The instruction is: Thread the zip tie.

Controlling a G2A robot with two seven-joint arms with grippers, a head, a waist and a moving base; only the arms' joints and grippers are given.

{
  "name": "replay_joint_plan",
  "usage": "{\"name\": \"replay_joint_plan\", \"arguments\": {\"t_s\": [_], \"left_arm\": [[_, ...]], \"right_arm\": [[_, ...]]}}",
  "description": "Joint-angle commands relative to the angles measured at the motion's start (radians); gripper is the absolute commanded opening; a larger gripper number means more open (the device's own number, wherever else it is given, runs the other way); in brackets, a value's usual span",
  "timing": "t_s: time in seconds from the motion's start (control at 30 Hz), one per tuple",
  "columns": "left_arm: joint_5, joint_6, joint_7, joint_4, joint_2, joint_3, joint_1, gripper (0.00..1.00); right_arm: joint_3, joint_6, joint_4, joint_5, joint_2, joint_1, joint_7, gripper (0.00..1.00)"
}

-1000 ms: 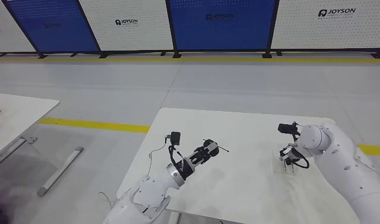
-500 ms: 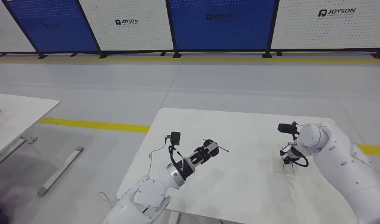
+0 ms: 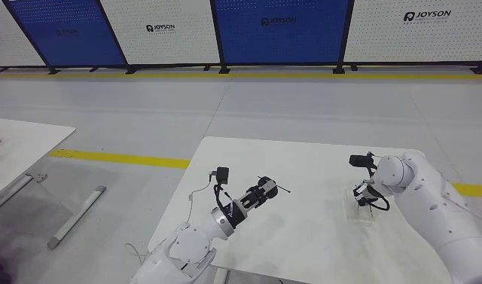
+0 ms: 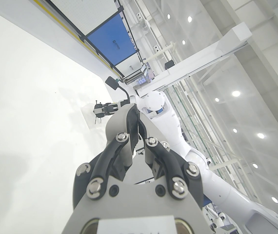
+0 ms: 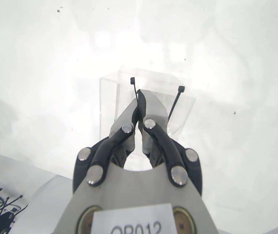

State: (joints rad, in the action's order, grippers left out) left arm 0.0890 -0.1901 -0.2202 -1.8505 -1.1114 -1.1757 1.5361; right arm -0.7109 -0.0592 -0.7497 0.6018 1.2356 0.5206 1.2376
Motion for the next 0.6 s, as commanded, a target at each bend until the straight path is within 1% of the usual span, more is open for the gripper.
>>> {"name": "replay_joint_plan", "arguments": {"t_s": [0.0,0.17,0.23,0.27,0.3,0.57], "left_arm": [[0.000,0.000,0.000,0.000,0.000,0.000,0.000,0.00],[0.000,0.000,0.000,0.000,0.000,0.000,0.000,0.00],[0.000,0.000,0.000,0.000,0.000,0.000,0.000,0.00],[0.000,0.000,0.000,0.000,0.000,0.000,0.000,0.00],[0.000,0.000,0.000,0.000,0.000,0.000,0.000,0.00],[0.000,0.000,0.000,0.000,0.000,0.000,0.000,0.00]], "right_arm": [[-0.012,-0.017,-0.038,0.015,-0.010,0.012,0.001,0.00],[-0.070,-0.037,-0.168,0.049,-0.048,0.064,0.012,0.00],[-0.107,-0.063,-0.242,0.075,-0.069,0.099,0.006,0.00],[-0.125,-0.085,-0.277,0.090,-0.079,0.117,-0.001,0.00],[-0.149,-0.111,-0.331,0.109,-0.091,0.145,-0.005,0.00],[-0.149,-0.111,-0.331,0.109,-0.091,0.145,-0.005,0.00]]}}
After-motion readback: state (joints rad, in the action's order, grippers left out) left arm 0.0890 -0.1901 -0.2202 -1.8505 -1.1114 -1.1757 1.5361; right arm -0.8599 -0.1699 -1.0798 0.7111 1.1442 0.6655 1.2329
